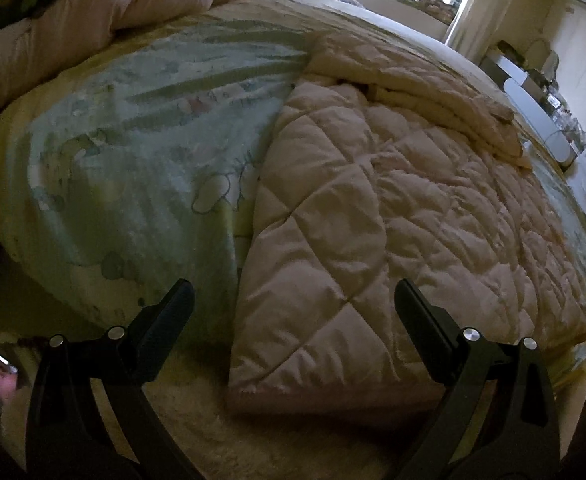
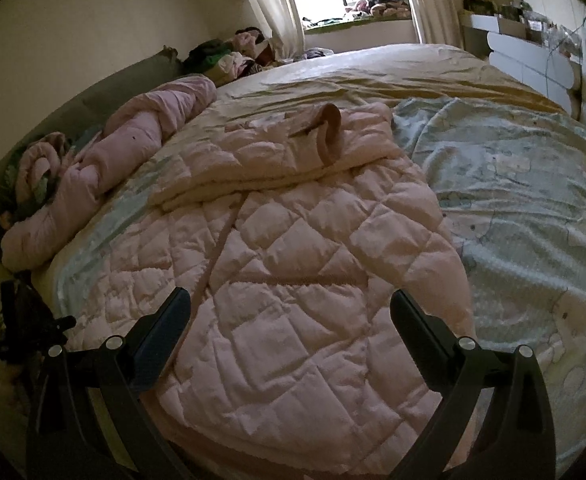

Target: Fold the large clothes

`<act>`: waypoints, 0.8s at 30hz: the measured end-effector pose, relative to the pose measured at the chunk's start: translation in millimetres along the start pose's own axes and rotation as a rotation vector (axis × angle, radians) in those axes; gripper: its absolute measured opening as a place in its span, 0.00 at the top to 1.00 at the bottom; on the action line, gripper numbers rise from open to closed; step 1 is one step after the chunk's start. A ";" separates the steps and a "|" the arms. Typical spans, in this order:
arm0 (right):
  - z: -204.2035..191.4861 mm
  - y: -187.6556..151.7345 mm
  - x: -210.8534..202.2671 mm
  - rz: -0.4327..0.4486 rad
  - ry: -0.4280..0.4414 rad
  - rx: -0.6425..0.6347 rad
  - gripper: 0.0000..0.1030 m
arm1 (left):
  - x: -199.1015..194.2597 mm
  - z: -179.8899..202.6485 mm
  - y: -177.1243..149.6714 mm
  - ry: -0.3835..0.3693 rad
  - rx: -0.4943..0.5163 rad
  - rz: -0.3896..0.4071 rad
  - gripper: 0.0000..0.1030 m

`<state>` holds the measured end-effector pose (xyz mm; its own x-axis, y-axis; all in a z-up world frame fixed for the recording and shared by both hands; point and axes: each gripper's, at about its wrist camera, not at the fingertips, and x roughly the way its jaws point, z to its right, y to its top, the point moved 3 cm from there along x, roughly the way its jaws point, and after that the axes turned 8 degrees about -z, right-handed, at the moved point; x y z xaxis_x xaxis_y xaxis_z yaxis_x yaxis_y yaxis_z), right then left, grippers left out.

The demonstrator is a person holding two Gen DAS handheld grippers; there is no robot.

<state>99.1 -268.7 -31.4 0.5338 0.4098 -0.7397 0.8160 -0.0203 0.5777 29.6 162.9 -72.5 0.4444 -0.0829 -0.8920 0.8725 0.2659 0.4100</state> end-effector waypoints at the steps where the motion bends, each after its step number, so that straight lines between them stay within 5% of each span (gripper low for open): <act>1: 1.9 -1.4 0.6 -0.004 -0.002 0.004 0.04 | 1.7 -0.1 -0.6 -0.008 -0.002 -0.007 0.09; 11: 24.6 -22.5 7.5 -0.051 -0.012 0.039 0.04 | 24.1 -8.9 -9.6 -0.069 -0.060 -0.075 0.09; 14: 28.8 -26.6 8.7 -0.058 -0.011 0.047 0.04 | 23.1 -4.3 -9.5 -0.109 -0.046 -0.072 0.33; 19: 29.5 -28.7 3.8 -0.057 0.000 0.049 0.04 | 19.5 -0.2 -11.9 -0.043 -0.019 -0.058 0.60; 24: 31.4 -30.4 0.4 -0.073 -0.018 0.036 0.04 | 4.1 1.8 -13.0 -0.046 -0.001 -0.035 0.70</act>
<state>81.5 -296.6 -60.1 0.4763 0.3952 -0.7855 0.8601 -0.0238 0.5095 20.4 157.4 -81.1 0.4227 -0.1360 -0.8960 0.8873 0.2633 0.3786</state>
